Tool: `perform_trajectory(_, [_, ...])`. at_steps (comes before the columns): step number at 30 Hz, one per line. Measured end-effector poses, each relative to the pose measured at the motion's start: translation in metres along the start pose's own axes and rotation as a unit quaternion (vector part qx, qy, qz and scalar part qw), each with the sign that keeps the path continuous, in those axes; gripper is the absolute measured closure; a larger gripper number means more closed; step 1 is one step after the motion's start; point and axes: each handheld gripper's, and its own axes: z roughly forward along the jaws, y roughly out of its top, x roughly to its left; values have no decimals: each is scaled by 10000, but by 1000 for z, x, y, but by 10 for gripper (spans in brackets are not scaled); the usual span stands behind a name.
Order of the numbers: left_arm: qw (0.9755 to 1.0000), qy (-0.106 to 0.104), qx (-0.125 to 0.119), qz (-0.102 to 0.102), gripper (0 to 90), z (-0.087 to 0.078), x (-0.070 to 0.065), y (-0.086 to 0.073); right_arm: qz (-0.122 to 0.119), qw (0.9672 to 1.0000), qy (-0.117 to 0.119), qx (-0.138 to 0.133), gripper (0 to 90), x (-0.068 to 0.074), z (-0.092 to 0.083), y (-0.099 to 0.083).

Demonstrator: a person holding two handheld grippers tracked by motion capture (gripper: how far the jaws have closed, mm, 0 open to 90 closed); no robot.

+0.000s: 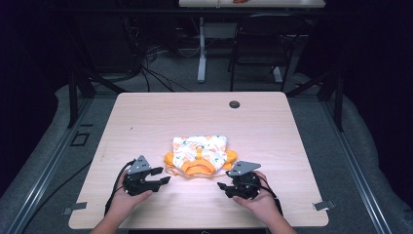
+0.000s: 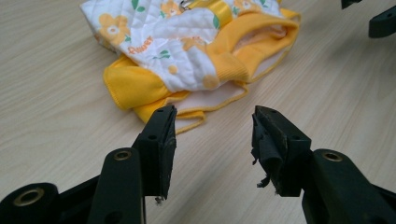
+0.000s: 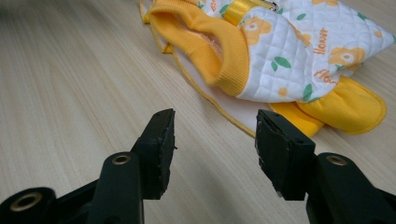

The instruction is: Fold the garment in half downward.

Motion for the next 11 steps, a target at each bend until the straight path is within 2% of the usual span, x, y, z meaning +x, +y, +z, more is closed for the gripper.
perform_trajectory(3, [9999,-79,-49,-132,500,3,1,-1,45,10000,-10,-64,470,2,3,-2])
perform_trajectory(6, [10000,-46,46,31,501,6,-2,-1,-75,9999,-64,45,470,3,8,-5])
perform_trajectory(10, [9996,-41,143,257,501,10,-7,-1,-33,9999,-95,96,466,3,13,-8])
perform_trajectory(11, [9996,-55,147,244,501,11,-8,-1,-67,9998,-124,139,466,3,15,-8])
